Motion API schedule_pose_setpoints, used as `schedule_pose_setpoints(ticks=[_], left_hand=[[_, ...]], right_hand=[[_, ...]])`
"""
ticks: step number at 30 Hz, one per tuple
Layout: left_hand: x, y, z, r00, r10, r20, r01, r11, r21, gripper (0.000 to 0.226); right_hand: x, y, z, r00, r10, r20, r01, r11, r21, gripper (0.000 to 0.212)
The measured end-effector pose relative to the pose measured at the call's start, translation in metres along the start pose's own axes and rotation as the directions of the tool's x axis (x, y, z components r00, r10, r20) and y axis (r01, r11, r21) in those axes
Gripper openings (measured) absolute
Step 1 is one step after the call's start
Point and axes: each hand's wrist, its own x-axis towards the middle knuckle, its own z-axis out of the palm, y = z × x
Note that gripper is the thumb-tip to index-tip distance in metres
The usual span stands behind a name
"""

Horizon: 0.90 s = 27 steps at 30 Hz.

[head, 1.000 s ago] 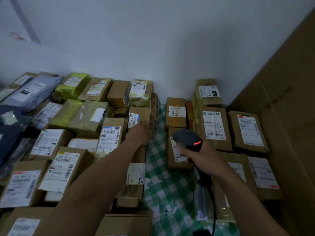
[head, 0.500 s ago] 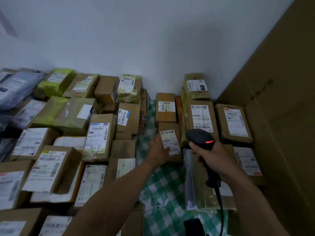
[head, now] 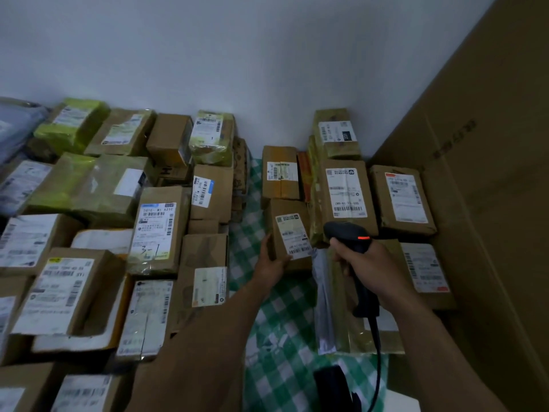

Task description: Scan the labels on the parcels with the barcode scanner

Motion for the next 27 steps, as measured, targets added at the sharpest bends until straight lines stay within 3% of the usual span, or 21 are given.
schedule_pose_setpoints(ticks=[4, 9, 12, 17, 22, 27], left_hand=[[-0.010, 0.003, 0.003, 0.991, 0.083, -0.109, -0.083, 0.997, 0.000, 0.085], [-0.044, 0.008, -0.006, 0.948, 0.228, -0.220, -0.186, 0.963, 0.198, 0.094], [-0.073, 0.013, -0.016, 0.911, 0.315, -0.265, -0.279, 0.946, 0.166, 0.095], [-0.133, 0.025, -0.035, 0.886, 0.408, -0.219, -0.425, 0.905, -0.035, 0.088], [-0.178, 0.031, -0.041, 0.854, 0.486, -0.187, -0.502, 0.863, -0.050, 0.086], [-0.207, 0.030, -0.052, 0.834, 0.540, -0.111, -0.542, 0.840, 0.012, 0.119]], right_hand=[[0.002, 0.001, 0.001, 1.000, 0.001, -0.014, -0.001, 0.999, -0.034, 0.033], [0.000, 0.000, 0.003, 1.000, -0.022, -0.017, 0.022, 1.000, 0.004, 0.029], [-0.007, -0.006, 0.003, 0.998, -0.053, 0.018, 0.052, 0.998, 0.046, 0.029], [-0.045, -0.017, 0.002, 0.983, -0.170, 0.073, 0.162, 0.981, 0.106, 0.031], [-0.088, -0.029, 0.015, 0.941, -0.323, 0.100, 0.311, 0.943, 0.117, 0.018], [-0.111, -0.027, 0.018, 0.922, -0.380, 0.074, 0.369, 0.921, 0.124, 0.026]])
